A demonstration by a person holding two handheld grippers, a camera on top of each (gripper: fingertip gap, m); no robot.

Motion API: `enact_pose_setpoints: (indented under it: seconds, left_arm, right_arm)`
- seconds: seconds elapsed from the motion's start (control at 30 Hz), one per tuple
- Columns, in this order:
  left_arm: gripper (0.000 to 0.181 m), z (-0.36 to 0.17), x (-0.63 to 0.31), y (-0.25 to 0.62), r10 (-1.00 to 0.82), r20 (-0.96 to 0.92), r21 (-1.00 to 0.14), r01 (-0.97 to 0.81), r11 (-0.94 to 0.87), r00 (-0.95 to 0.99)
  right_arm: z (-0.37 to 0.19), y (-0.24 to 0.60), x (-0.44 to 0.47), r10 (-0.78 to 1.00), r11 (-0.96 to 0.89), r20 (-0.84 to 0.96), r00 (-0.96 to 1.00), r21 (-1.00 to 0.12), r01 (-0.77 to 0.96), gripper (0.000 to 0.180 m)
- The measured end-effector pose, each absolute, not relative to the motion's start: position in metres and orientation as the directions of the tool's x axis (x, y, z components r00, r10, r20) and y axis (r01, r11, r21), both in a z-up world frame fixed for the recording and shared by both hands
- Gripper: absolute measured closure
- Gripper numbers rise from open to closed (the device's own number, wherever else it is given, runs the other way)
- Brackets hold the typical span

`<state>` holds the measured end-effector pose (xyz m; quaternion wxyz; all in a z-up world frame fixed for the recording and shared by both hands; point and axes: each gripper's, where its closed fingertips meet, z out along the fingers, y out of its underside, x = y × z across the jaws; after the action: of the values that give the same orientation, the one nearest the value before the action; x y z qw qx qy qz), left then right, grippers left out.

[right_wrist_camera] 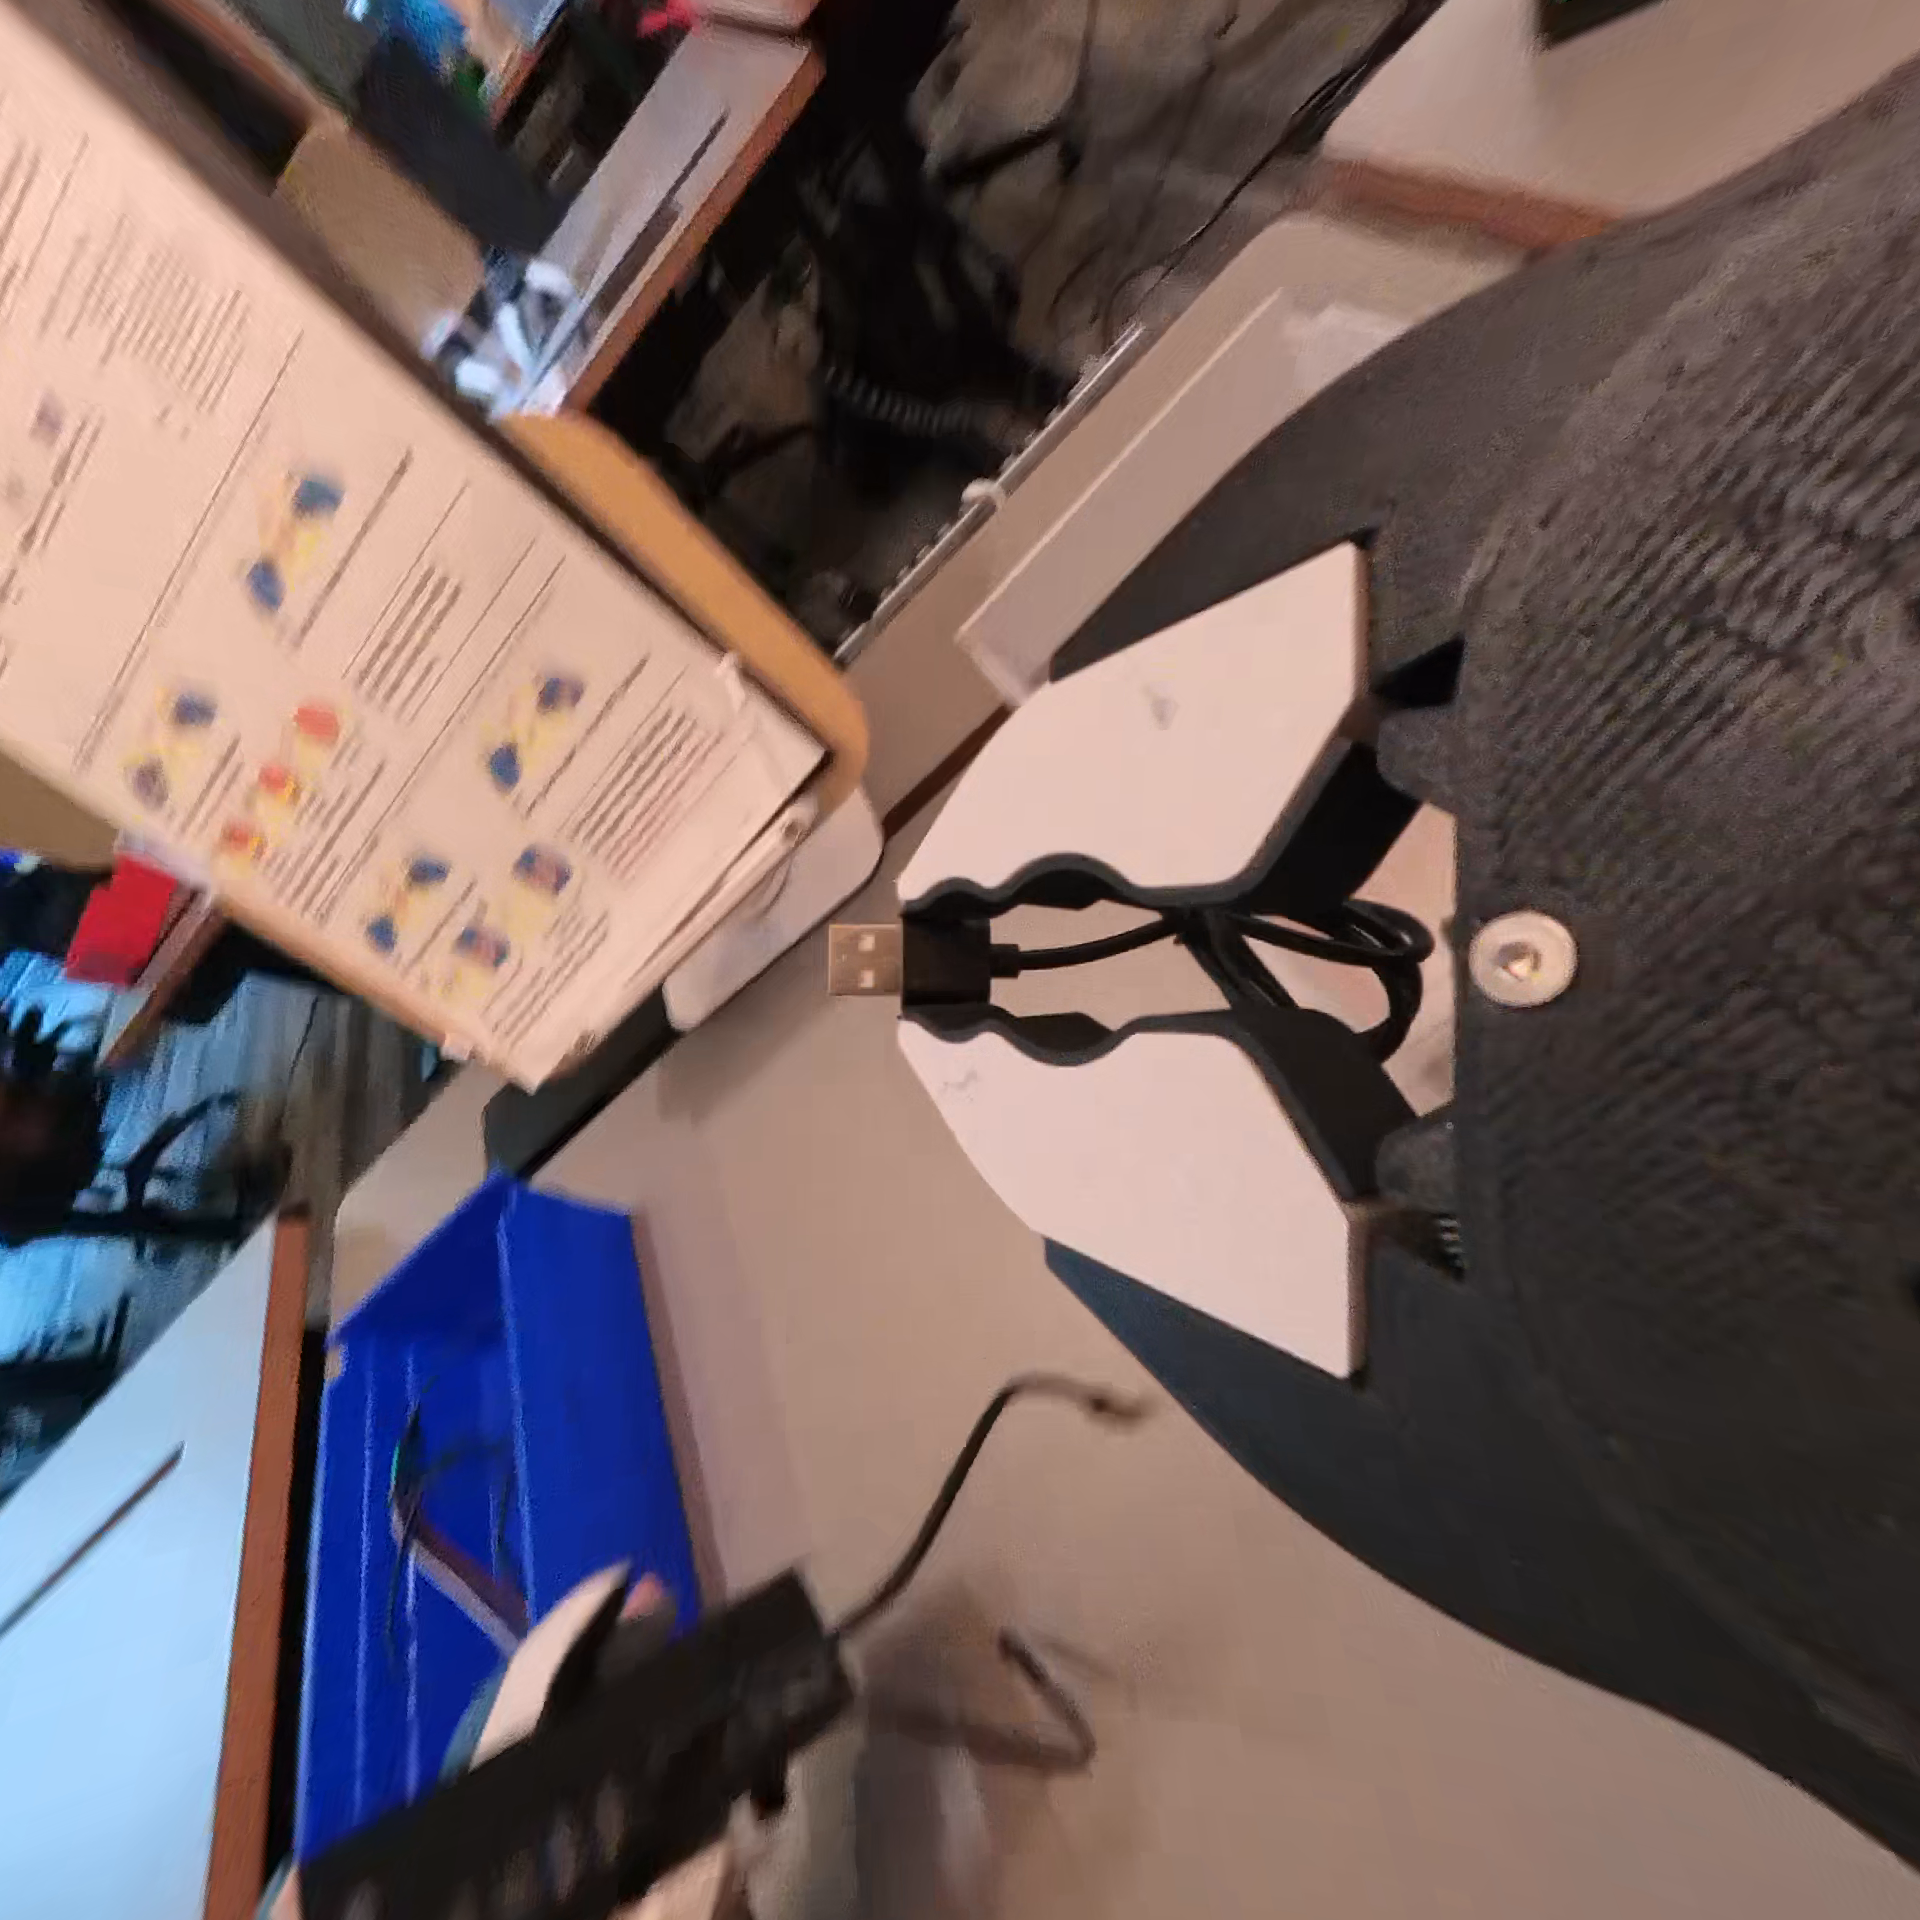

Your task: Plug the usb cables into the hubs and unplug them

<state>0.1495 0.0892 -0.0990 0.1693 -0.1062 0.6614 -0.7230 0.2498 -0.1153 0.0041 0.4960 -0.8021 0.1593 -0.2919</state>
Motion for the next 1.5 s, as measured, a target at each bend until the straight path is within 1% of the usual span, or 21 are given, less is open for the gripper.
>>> enact_pose_setpoints:
  seconds: [0.03,0.1,0.13,0.2,0.3,0.37,0.43,0.47,0.5,0.53,0.63,0.7,0.77,0.87,0.93,1.03,1.13,1.2,1.4,1.5]
  left_arm:
    - [0.110,-0.093,0.149,0.091,-0.389,-0.071,-0.991,0.109,-0.078,-0.919]
    - [0.110,-0.086,0.146,0.094,-0.387,-0.081,-0.990,0.120,-0.079,-0.918]
    - [0.110,-0.084,0.145,0.094,-0.392,-0.090,-0.989,0.129,-0.074,-0.916]
    - [0.110,-0.083,0.143,0.093,-0.387,-0.099,-0.989,0.135,-0.065,-0.917]
    - [0.110,-0.084,0.141,0.089,-0.377,-0.099,-0.990,0.130,-0.059,-0.921]
    - [0.110,-0.085,0.140,0.087,-0.372,-0.098,-0.990,0.127,-0.054,-0.923]
    - [0.110,-0.086,0.139,0.085,-0.365,-0.090,-0.991,0.119,-0.058,-0.927]
    - [0.110,-0.086,0.139,0.084,-0.360,-0.087,-0.991,0.118,-0.065,-0.929]
    - [0.110,-0.087,0.138,0.083,-0.350,-0.083,-0.991,0.115,-0.070,-0.933]
    - [0.110,-0.088,0.137,0.081,-0.338,-0.081,-0.991,0.112,-0.073,-0.938]
    - [0.110,-0.094,0.135,0.075,-0.312,-0.082,-0.993,0.106,-0.059,-0.947]
    - [0.110,-0.100,0.133,0.070,-0.293,-0.081,-0.994,0.099,-0.049,-0.953]
    - [0.110,-0.104,0.131,0.064,-0.272,-0.088,-0.994,0.102,-0.038,-0.958]
    - [0.110,-0.109,0.126,0.056,-0.245,-0.104,-0.994,0.111,-0.014,-0.964]
    - [0.110,-0.110,0.122,0.054,-0.228,-0.111,-0.993,0.117,-0.012,-0.967]
    - [0.110,-0.111,0.118,0.051,-0.206,-0.115,-0.993,0.118,-0.006,-0.972]
    - [0.110,-0.112,0.117,0.049,-0.198,-0.118,-0.993,0.121,-0.003,-0.973]
    - [0.110,-0.113,0.118,0.049,-0.197,-0.118,-0.993,0.121,-0.004,-0.973]
    - [0.110,-0.113,0.112,0.046,-0.169,-0.128,-0.991,0.132,-0.013,-0.977]
    - [0.110,-0.112,0.112,0.047,-0.174,-0.142,-0.989,0.145,-0.004,-0.974]
  right_arm:
    - [0.004,-0.132,0.263,-0.579,-0.464,0.323,0.748,-0.886,0.023,0.164]
    - [-0.005,-0.157,0.287,-0.626,-0.452,0.294,0.723,-0.891,-0.029,0.164]
    - [-0.016,-0.163,0.296,-0.624,-0.445,0.255,0.738,-0.893,-0.067,0.164]
    - [-0.041,-0.178,0.318,-0.666,-0.454,0.241,0.706,-0.882,-0.126,0.164]
    - [-0.094,-0.197,0.339,-0.686,-0.562,0.284,0.670,-0.791,-0.241,0.164]
    - [-0.123,-0.196,0.338,-0.663,-0.615,0.283,0.694,-0.733,-0.289,0.162]
    - [-0.131,-0.187,0.333,-0.660,-0.630,0.289,0.694,-0.716,-0.300,0.140]
    - [-0.126,-0.176,0.326,-0.646,-0.628,0.293,0.705,-0.728,-0.273,0.132]
    - [-0.116,-0.159,0.315,-0.620,-0.615,0.291,0.729,-0.757,-0.221,0.125]
    - [-0.105,-0.136,0.299,-0.578,-0.588,0.272,0.769,-0.793,-0.161,0.124]
    - [-0.069,-0.050,0.222,-0.323,-0.413,0.148,0.935,-0.911,0.002,0.131]
    - [-0.059,-0.004,0.174,-0.159,-0.348,0.123,0.980,-0.935,0.062,0.130]
    - [-0.063,0.030,0.144,-0.064,-0.349,0.132,0.989,-0.931,0.101,0.131]
    - [-0.084,0.058,0.126,-0.004,-0.412,0.144,0.990,-0.902,0.129,0.140]
    - [-0.099,0.067,0.120,0.045,-0.448,0.178,0.983,-0.876,0.179,0.142]
    - [-0.110,0.074,0.114,0.077,-0.459,0.181,0.980,-0.867,0.196,0.146]
    - [-0.113,0.076,0.107,0.105,-0.453,0.188,0.976,-0.865,0.216,0.159]
    - [-0.114,0.076,0.105,0.106,-0.447,0.211,0.972,-0.863,0.236,0.161]
    - [-0.116,0.076,0.100,0.117,-0.429,0.138,0.983,-0.886,0.175,0.164]
    - [-0.116,0.077,0.099,0.112,-0.419,0.135,0.984,-0.892,0.171,0.165]
